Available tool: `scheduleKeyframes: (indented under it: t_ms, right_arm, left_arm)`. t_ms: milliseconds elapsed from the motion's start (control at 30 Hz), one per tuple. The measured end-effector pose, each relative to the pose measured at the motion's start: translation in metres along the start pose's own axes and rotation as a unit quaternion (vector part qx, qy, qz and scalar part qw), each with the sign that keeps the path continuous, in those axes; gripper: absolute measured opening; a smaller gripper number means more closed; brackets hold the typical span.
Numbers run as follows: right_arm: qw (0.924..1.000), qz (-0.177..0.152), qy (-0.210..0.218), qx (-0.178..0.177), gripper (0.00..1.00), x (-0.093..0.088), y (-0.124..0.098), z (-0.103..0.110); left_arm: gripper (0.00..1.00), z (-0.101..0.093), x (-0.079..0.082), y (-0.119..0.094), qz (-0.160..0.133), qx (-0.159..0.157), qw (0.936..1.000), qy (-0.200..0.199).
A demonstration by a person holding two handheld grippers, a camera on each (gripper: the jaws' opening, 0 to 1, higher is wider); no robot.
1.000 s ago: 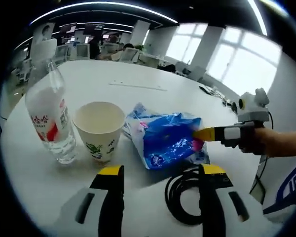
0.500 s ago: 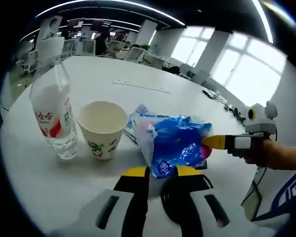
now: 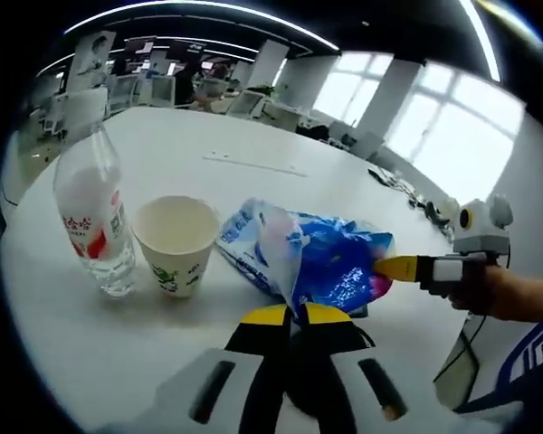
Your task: Arrange the tabletop items into an orderly group along one side of the table until the central work area is clear of visible clutter.
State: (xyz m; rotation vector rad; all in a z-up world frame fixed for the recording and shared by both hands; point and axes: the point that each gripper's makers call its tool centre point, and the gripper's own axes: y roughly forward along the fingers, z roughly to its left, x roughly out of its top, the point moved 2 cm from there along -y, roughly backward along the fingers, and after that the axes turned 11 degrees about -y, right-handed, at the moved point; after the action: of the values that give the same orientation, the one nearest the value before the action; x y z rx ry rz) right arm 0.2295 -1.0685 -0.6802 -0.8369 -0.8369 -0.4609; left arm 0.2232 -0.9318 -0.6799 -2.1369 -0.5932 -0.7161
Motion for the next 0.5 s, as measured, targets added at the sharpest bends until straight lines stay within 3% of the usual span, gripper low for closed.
scheduleKeyframes:
  t_ms: [300, 500]
  right_arm:
    - [0.9997, -0.018, -0.003, -0.017, 0.0, 0.009, -0.02, -0.007]
    - [0.9991, -0.021, 0.002, -0.037, 0.0, 0.005, -0.038, -0.023]
  left_arm:
    - [0.0, -0.02, 0.002, 0.007, -0.002, -0.003, 0.9999, 0.015]
    - [0.0, -0.04, -0.003, 0.019, 0.008, -0.01, 0.9995, 0.03]
